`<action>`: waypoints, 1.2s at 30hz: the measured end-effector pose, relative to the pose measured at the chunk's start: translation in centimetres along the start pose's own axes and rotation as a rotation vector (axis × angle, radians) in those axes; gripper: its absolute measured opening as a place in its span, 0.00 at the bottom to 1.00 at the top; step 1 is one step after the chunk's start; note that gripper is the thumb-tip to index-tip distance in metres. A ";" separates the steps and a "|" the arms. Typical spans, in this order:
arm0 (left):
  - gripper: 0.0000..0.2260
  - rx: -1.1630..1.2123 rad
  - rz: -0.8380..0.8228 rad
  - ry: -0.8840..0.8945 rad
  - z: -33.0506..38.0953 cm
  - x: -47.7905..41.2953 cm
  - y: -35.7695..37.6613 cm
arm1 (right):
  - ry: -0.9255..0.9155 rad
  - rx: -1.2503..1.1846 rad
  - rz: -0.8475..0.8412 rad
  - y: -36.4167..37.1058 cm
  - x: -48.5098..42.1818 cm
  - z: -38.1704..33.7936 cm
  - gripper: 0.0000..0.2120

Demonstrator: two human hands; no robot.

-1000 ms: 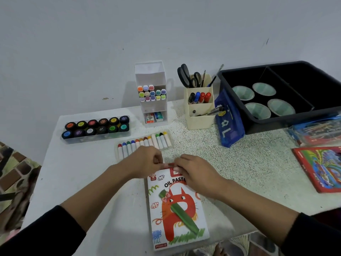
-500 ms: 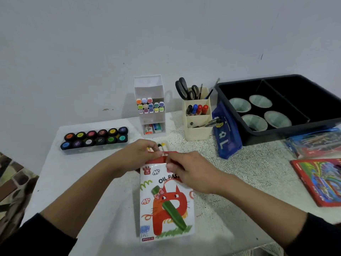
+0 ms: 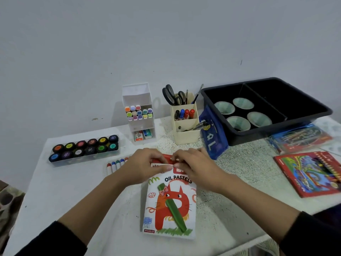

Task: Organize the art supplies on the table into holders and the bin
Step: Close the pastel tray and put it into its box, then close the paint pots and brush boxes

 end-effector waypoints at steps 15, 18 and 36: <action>0.15 -0.626 0.098 0.260 1.5 -4.8 6.8 | 0.165 0.004 0.091 -0.5 5.9 6.7 0.08; 0.14 -0.538 0.094 0.310 3.9 -4.4 7.3 | 0.194 -0.038 0.225 -3.1 7.2 7.9 0.06; 0.14 -0.165 0.073 0.366 25.0 -20.1 26.8 | 0.605 0.132 0.578 -16.1 22.3 35.0 0.09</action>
Point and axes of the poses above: each hand's wrist, its own x-axis away from the middle knuckle, its own y-axis out of the palm, z = x × y, the point moved 4 cm from there along -x, towards the middle knuckle, and after that the axes turned 5 degrees about -y, right-handed, at the moved point
